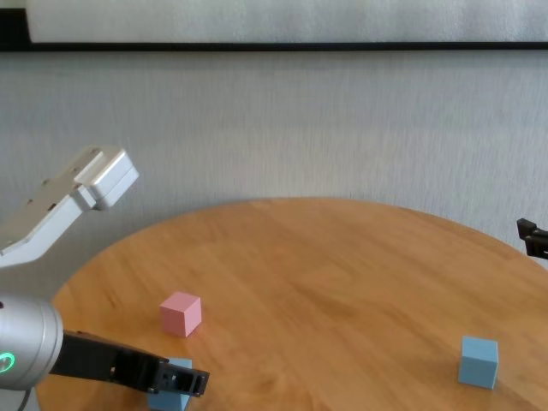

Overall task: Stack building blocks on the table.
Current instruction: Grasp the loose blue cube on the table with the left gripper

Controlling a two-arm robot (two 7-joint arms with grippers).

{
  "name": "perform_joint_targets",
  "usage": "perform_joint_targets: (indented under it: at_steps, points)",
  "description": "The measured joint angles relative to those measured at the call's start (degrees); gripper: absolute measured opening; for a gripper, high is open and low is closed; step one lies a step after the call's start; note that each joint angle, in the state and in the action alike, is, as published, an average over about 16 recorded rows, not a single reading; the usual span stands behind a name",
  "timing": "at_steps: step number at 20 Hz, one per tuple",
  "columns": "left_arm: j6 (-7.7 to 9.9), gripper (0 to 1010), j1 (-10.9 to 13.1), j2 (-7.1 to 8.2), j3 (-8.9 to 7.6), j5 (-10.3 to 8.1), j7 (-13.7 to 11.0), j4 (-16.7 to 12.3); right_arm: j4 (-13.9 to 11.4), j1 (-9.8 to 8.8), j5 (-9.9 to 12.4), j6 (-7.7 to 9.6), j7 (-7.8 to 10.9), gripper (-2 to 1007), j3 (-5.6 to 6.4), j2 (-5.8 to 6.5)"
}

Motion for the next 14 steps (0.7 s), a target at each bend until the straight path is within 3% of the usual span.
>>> perform_joint_targets:
  at_steps: [14]
  points:
    - [0.90, 1000, -0.5, 0.17, 0.93, 1.76, -1.8, 0.4, 0.0, 0.00, 0.0, 0.00, 0.00, 1005, 0.00, 0.00]
